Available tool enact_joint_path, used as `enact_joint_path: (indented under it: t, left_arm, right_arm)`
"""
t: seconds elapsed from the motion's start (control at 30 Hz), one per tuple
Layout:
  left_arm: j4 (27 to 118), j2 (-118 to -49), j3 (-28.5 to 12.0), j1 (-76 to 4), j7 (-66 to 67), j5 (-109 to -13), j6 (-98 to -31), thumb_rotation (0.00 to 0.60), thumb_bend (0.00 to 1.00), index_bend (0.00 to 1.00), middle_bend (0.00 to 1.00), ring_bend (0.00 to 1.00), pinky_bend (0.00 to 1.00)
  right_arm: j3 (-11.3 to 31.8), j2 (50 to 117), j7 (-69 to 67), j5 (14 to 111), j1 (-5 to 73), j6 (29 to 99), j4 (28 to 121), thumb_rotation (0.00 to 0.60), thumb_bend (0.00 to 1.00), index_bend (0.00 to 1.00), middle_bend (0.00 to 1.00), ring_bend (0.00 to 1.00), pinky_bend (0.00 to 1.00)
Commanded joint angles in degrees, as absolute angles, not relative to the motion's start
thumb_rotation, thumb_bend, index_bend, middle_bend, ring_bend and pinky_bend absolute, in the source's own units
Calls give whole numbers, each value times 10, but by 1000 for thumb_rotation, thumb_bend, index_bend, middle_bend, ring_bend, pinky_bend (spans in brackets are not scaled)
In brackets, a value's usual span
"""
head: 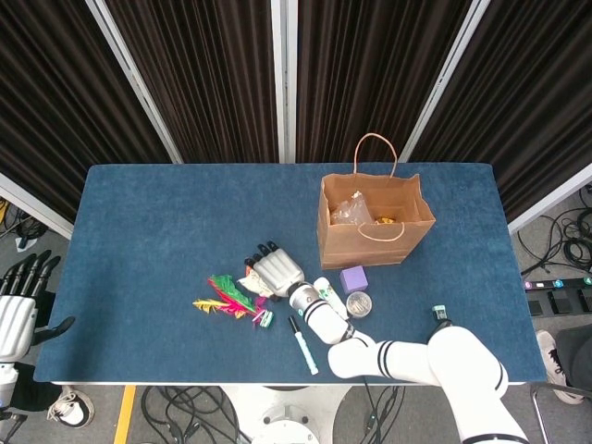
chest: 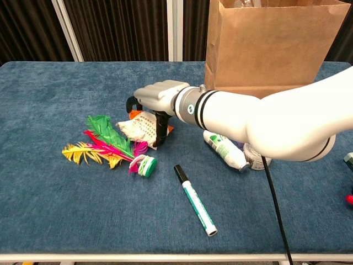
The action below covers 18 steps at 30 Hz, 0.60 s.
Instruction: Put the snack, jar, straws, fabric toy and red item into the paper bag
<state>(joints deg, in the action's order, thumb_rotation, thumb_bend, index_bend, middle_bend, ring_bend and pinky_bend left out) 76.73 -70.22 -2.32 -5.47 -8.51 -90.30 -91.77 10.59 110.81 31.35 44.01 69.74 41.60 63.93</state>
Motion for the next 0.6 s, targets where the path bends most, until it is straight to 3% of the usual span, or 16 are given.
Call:
enact_joint_path:
  t: [0.03,0.33,0.6]
  left_arm:
    - [767,-703,-24,-55,-86,-903,-916,600,103,111,164,14,128]
    - [765,-704,-23,-56,-88,-903,-913,600,103,110,164,14,127]
    - [769,-706,-22,-60,-83,-910,-910,600,103,110,164,14,127]
  right_arm:
    - [105,1115,313,448,693,422,631,600,140,346,332,186,234]
    - [112,1110,311,495,682,456,640,600,208,503,439,303,363]
    - [150,1017,331,562,669,539,789,600,214,527,455,322,385]
